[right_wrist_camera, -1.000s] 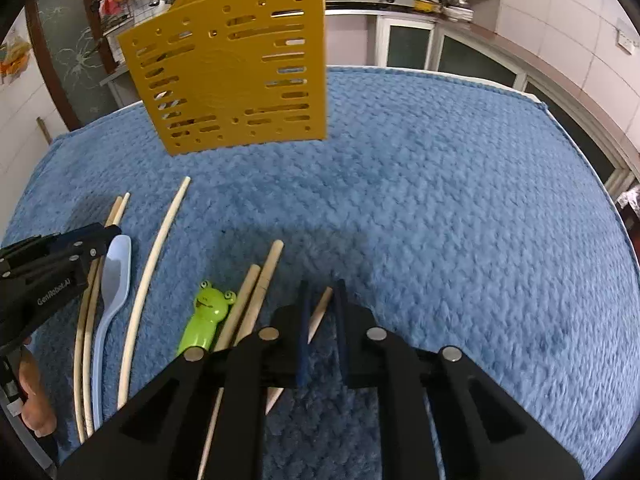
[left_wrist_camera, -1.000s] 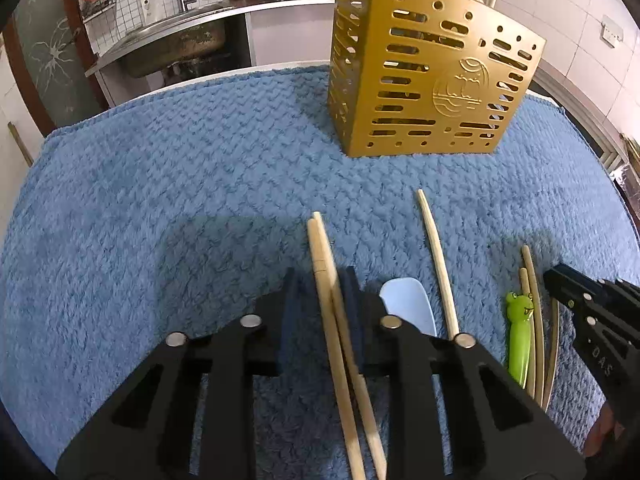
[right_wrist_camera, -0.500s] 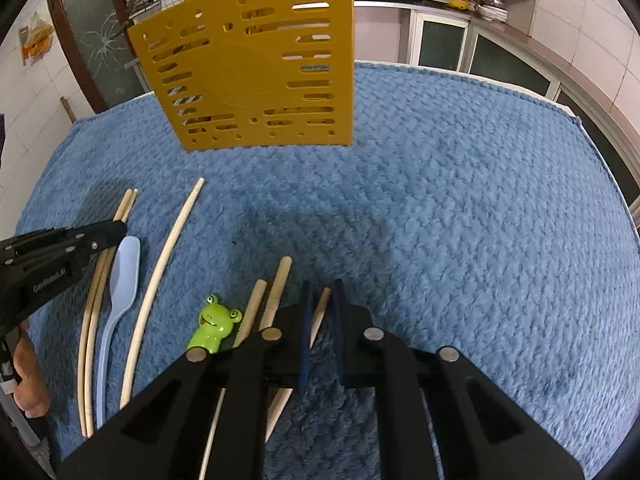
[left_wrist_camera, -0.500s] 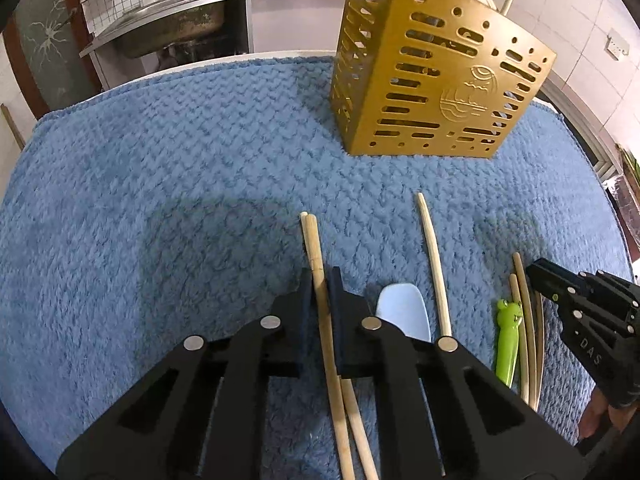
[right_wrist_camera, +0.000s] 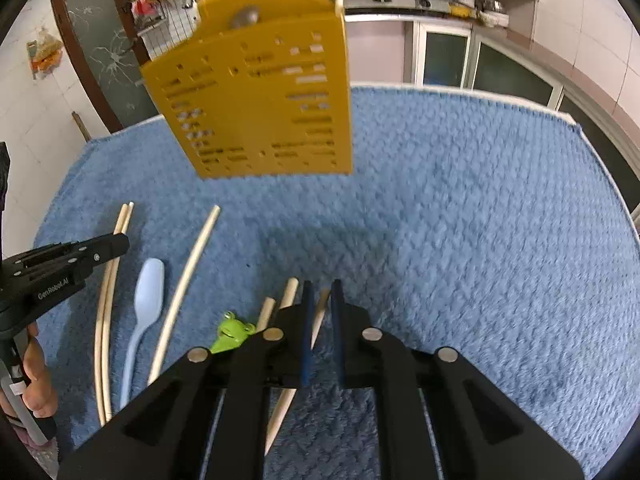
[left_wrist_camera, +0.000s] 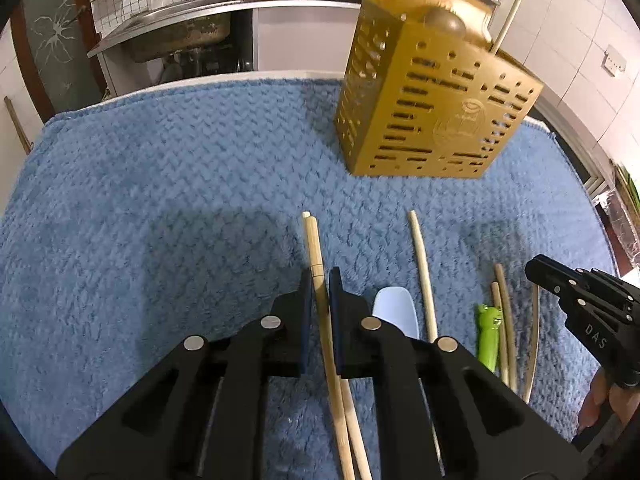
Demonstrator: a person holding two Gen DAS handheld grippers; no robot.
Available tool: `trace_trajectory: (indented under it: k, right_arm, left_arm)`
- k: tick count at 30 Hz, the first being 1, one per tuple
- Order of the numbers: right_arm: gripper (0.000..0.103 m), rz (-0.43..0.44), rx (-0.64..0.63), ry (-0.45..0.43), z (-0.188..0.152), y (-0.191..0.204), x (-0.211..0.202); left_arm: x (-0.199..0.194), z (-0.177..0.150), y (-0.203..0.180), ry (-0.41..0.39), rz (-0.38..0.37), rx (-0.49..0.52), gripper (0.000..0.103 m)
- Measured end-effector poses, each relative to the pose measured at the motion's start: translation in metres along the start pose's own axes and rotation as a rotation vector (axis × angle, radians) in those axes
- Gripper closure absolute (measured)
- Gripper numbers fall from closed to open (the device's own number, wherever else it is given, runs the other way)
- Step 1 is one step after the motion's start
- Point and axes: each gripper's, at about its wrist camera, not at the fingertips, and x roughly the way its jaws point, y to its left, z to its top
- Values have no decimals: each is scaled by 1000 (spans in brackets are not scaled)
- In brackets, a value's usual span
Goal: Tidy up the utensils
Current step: 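Lift the chopstick with the left tool while the right tool carries its chopstick toward the holder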
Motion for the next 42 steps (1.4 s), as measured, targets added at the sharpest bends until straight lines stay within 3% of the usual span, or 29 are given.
trace_trajectory:
  k: [13,30,42]
  right_arm:
    - [95,21,-1,-106,8,-1,-29]
    - [95,2,13,-9,0,-10,14]
    - [95,-40,48,94,0,-9,32]
  left_arm:
    - [-41,-1,3,-61,-46,-5,96]
    - [24,1,26,75,23,-57,97]
    - [36,18,20,116,40,-43,97]
